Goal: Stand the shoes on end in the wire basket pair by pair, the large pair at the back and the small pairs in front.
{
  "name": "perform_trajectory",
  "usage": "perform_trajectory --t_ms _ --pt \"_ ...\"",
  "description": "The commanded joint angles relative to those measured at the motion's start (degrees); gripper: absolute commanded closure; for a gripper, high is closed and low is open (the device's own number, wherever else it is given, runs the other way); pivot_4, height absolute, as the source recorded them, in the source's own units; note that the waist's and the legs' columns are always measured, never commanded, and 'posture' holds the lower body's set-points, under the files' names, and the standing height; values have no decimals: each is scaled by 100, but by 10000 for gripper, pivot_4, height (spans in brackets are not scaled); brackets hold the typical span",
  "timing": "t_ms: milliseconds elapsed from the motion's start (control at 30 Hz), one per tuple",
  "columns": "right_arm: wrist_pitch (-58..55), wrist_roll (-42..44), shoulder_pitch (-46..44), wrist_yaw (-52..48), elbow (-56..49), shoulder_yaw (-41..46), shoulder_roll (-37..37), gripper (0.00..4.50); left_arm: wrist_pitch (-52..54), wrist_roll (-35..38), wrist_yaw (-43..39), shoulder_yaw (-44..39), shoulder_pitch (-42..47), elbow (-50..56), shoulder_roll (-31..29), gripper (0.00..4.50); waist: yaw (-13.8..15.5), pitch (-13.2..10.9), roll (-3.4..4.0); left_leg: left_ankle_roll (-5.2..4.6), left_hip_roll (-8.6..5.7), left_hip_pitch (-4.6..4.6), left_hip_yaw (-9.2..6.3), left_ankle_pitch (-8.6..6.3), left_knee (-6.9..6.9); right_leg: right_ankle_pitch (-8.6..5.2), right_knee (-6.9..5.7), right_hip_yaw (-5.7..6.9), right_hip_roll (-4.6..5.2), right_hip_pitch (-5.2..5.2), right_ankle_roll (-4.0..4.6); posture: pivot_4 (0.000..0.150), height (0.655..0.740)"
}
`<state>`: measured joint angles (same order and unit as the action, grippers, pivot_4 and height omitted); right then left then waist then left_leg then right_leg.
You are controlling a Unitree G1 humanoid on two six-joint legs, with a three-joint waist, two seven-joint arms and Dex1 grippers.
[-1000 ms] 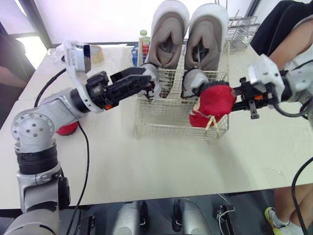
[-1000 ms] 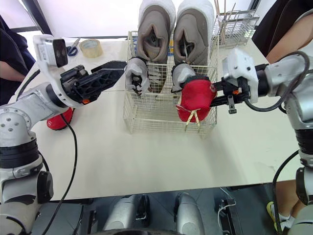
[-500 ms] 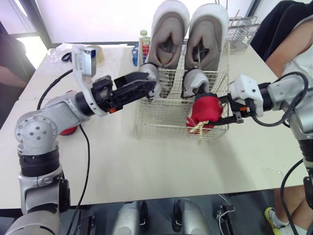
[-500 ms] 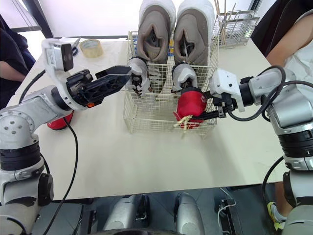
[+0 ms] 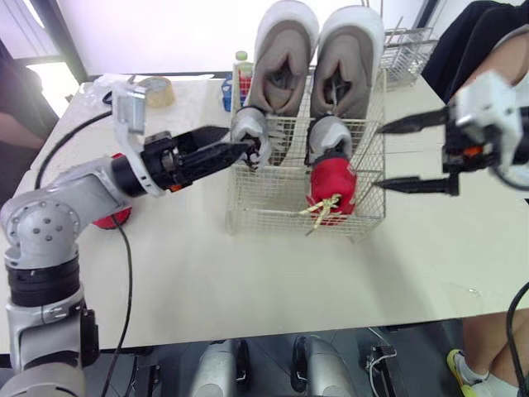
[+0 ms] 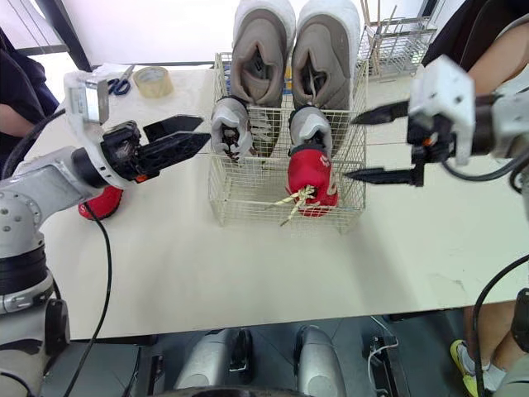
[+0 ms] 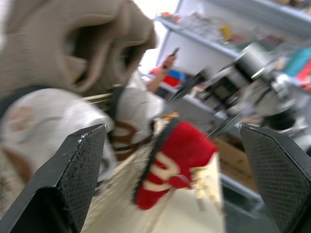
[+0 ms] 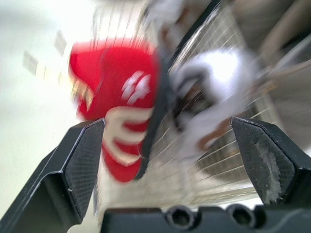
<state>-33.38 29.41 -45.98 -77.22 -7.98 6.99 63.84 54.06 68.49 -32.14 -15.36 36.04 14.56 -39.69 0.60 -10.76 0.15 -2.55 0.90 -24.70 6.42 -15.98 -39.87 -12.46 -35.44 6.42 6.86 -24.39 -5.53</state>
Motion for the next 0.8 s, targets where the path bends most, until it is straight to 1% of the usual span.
perform_trajectory --t_ms 33,67,200,300,433,533,633,800 --pt "-653 1081 -532 305 -542 499 -263 546 -460 -942 318 -284 60 -347 -438 0 -15 0 0 1 1 0 -2 0 1 0 0 0 0 -1 0 1500 7400" --pt "-834 1388 -676 412 -688 509 -430 546 -584 -1266 434 -269 107 -568 -562 0 -33 1 3 1 2 0 -1 -1 2 0 0 0 -1 -2 1 1500 7400" --pt "-1266 2292 -1004 817 -1147 394 -1122 546 -853 -2176 651 -208 399 -1495 -977 0 -35 1 1 5 3 1 0 2 17 3 -1 1 1 -10 5 1500 7400" --pt "-1334 2563 -1005 969 -1384 177 -1550 546 -906 -2879 846 -92 658 -2250 -1279 0 -6 0 -2 4 1 -3 0 1 19 4 0 4 2 -13 5 1500 7400" --pt "-1135 2423 -892 935 -1441 -75 -1784 546 -736 -3456 718 22 832 -3015 -1691 0 13 1 -4 -2 -4 -5 7 -2 20 4 3 4 5 -14 3 1500 7400" --pt "-1021 2363 -842 911 -1469 -199 -1867 546 -536 -3616 371 93 922 -3460 -1880 0 9 -1 -7 -4 -4 -11 11 -3 20 4 8 6 4 -16 3 1500 7400" --pt "-932 2315 -789 924 -1488 -278 -1925 546 -538 -3900 142 206 1028 -3988 -1970 0 7 -1 -10 -3 -3 -12 11 -3 20 5 7 7 3 -17 2 1500 7400" --pt "-834 2231 -666 994 -1557 -351 -1953 546 -694 -4381 -178 491 1347 -4869 -1879 0 2 -1 -13 -3 -2 -12 15 -2 20 4 1 7 2 -19 1 1500 7400"
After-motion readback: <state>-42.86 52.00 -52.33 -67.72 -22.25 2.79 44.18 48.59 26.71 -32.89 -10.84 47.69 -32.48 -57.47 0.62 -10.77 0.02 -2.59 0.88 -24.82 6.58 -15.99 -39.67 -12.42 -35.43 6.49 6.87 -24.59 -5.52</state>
